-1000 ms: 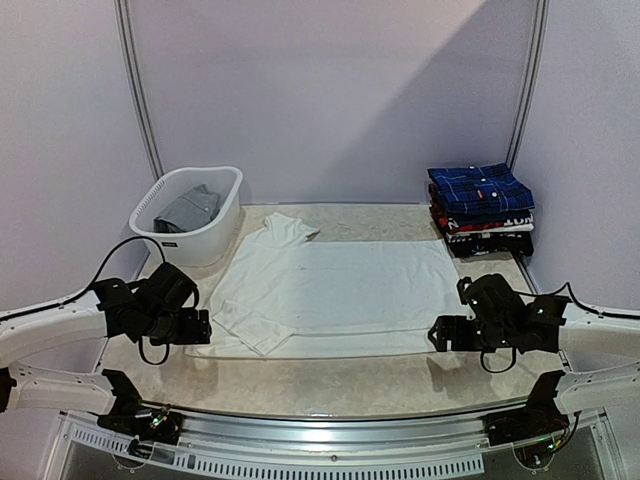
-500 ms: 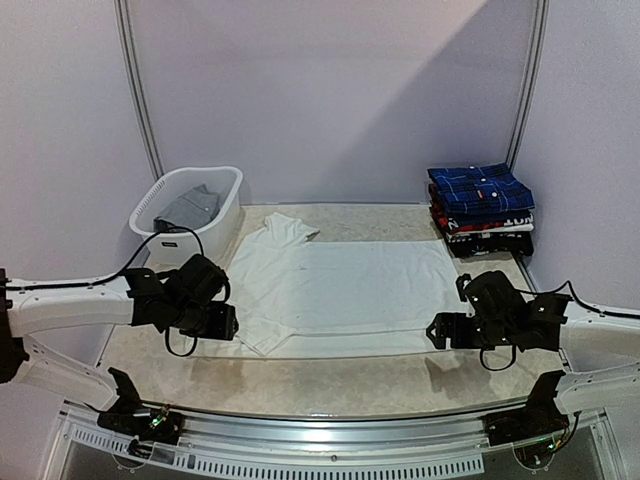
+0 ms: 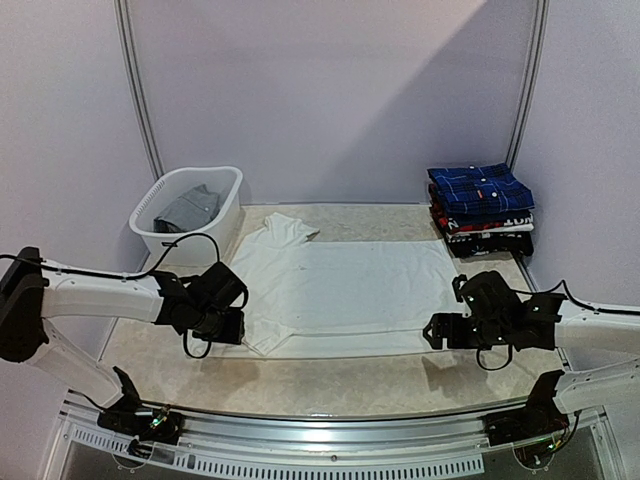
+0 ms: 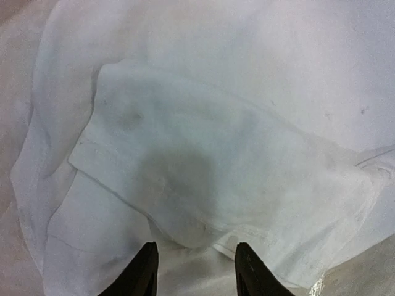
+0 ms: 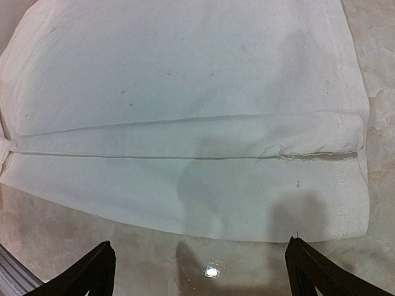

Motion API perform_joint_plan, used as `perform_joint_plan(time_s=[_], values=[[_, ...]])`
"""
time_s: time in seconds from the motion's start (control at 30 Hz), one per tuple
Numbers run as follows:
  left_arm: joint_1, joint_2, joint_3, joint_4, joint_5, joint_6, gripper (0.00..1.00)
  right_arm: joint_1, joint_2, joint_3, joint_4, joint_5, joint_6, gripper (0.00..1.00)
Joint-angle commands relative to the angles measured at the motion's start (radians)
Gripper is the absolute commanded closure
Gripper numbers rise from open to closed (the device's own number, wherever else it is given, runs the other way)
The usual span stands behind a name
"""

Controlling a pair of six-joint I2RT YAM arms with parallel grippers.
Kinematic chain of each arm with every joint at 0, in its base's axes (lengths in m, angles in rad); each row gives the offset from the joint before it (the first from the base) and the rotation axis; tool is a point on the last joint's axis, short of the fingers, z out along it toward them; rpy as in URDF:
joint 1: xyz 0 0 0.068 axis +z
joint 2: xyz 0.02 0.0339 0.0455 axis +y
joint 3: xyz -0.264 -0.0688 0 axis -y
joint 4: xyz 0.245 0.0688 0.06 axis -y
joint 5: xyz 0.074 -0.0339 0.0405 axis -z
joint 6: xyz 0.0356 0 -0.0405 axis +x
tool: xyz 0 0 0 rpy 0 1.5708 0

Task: Fold and stack the mixed laundry pile
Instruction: Adjust the 1/3-folded T-shirt at the center of the board.

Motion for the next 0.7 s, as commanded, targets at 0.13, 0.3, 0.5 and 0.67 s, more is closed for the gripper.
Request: perform_joint_plan(time_s=[0.13, 0.3, 0.5, 0.67], values=[[0.003, 0.045, 0.013, 0.036, -0.05, 0.021, 0.66, 0.002, 0.008, 0.008, 0.013, 0.003, -0.01, 0.02], [0.008, 0.102, 0.023, 0.073, -0.027, 0.035, 0.83, 0.001, 0.012, 0.008, 0.014, 0.007, -0.01, 0.02], [0.009, 0.131, 0.075, 0.057, -0.04, 0.048, 1.0, 0.001, 0.017, 0.011, 0.007, 0.009, -0.012, 0.02], [0.009, 0.133, 0.139, 0.013, -0.062, 0.062, 1.0, 0.001, 0.009, 0.012, 0.001, 0.017, -0.014, 0.02]])
